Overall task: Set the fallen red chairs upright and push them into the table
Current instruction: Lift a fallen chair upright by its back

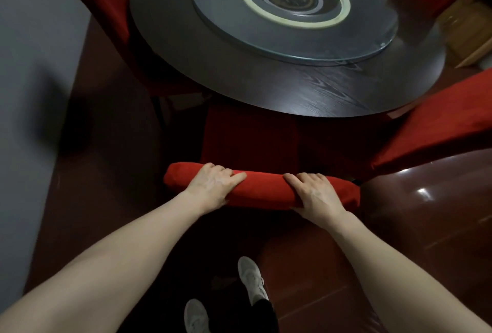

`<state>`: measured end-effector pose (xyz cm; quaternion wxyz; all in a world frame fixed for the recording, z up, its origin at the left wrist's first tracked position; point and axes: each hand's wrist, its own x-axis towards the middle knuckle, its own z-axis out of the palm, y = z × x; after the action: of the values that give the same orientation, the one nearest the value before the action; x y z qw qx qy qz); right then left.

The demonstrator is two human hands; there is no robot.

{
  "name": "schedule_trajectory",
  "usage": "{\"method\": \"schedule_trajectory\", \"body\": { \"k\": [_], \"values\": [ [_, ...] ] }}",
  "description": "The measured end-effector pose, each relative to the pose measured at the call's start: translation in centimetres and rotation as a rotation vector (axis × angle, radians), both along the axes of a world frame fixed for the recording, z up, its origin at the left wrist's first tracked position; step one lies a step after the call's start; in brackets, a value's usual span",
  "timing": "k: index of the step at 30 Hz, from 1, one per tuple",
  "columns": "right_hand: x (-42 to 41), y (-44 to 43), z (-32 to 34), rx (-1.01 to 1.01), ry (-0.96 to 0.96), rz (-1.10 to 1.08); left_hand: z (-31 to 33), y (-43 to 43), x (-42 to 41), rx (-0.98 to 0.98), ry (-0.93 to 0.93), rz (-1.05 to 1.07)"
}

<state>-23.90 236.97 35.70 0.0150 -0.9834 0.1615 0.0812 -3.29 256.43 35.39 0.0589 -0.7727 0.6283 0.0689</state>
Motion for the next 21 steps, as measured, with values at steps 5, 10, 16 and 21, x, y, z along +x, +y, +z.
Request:
{"method": "schedule_trajectory", "body": {
  "k": [5,10,16,21],
  "values": [
    [3.0,1.2,-0.3,0.011,-0.045,0.018,0.7,0.5,3.8,-0.013,-0.02,0.025],
    [5.7,-0.4,0.7,0.007,-0.037,-0.001,2.0,-1.0,6.2,-0.019,-0.022,0.053],
    [5.3,-3.7,1.0,0.002,0.011,0.023,1.8,-3.1,5.0,-0.04,0.001,0.042],
    [4.0,-4.9,0.5,-0.015,0.051,0.037,0.5,-3.6,3.7,-0.077,0.01,-0.006]
  ]
}}
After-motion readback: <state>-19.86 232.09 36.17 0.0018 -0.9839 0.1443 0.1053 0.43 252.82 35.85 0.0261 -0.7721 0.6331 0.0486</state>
